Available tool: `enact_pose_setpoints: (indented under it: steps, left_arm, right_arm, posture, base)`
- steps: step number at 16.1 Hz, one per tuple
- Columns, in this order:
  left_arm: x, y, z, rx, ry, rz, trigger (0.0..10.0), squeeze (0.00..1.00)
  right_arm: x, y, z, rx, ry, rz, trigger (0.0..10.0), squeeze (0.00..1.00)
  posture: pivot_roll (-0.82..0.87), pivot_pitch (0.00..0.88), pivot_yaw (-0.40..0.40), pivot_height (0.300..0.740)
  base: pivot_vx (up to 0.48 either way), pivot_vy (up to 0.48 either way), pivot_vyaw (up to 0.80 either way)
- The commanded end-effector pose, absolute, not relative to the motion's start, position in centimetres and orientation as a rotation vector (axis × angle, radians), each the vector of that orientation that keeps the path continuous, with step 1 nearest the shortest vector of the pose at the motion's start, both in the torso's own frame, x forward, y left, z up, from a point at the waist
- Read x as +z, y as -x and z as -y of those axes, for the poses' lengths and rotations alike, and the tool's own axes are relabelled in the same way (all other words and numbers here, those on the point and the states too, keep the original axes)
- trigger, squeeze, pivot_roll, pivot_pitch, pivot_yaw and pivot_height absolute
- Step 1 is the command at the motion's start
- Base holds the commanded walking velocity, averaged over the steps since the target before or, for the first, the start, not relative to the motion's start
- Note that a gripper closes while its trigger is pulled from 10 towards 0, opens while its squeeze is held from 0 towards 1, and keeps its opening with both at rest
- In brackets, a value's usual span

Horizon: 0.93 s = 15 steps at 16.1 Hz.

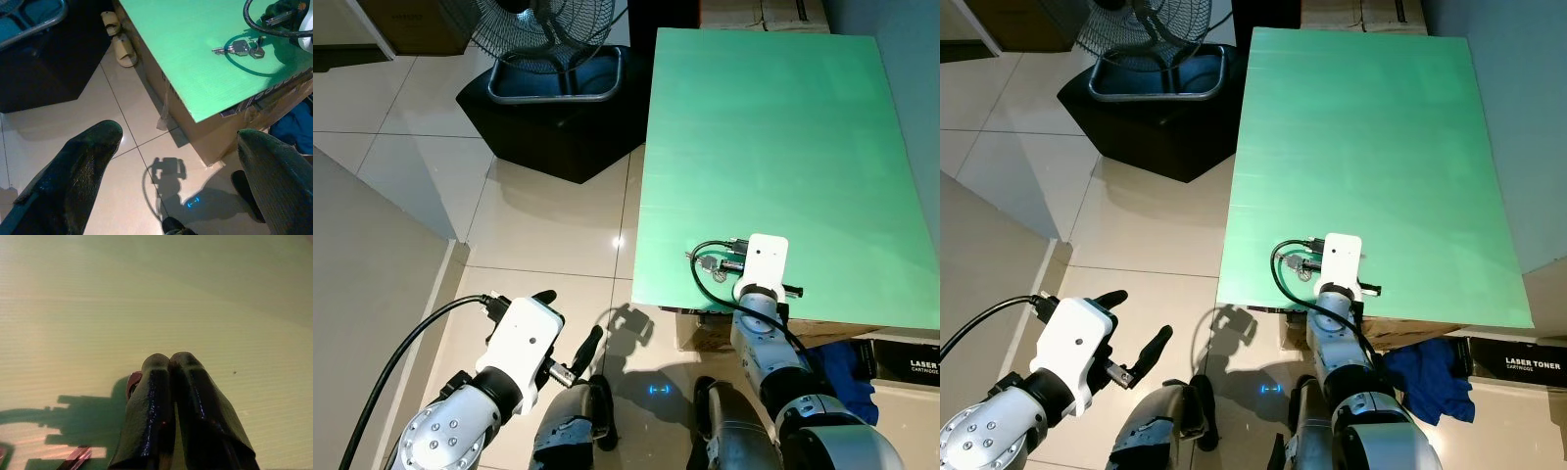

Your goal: Hang keys on a hook

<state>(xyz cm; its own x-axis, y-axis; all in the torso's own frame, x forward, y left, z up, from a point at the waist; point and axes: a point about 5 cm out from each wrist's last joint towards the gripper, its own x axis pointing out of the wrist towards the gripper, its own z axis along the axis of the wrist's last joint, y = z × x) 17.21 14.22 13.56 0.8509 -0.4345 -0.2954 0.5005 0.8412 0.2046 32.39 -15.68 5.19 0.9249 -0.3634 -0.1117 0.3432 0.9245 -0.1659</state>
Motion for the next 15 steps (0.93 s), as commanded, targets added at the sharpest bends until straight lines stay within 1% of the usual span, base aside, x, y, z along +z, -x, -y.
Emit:
enact_pose_setpoints:
  steps: [1,3,6,15]
  left_arm:
    - [13.2,-17.0,-14.3,-0.505,-0.276,-0.268,10.0,0.00]
    - [13.2,-17.4,-14.1,-0.507,-0.272,-0.261,10.0,0.00]
    - [13.1,-17.6,-13.9,-0.509,-0.266,-0.255,10.0,0.00]
    - [13.1,-17.6,-13.9,-0.509,-0.266,-0.255,10.0,0.00]
  right_arm:
    - [4.8,-32.0,15.6,-0.365,0.149,-0.148,0.0,0.00]
    - [6.8,-32.6,15.3,-0.349,0.217,-0.017,0.0,0.00]
    - [8.1,-32.9,15.0,-0.340,0.240,0.058,0.0,0.00]
    - [8.3,-32.9,14.9,-0.339,0.241,0.065,0.0,0.00]
  posture:
    - [0.06,0.335,0.110,0.713]
    - [0.04,0.334,0.106,0.713]
    - [0.04,0.334,0.102,0.713]
    - [0.04,0.334,0.102,0.713]
  base:
    - [0.000,0.000,0.00]
    - [0.000,0.000,0.00]
    - [0.000,0.000,0.00]
    - [0.000,0.000,0.00]
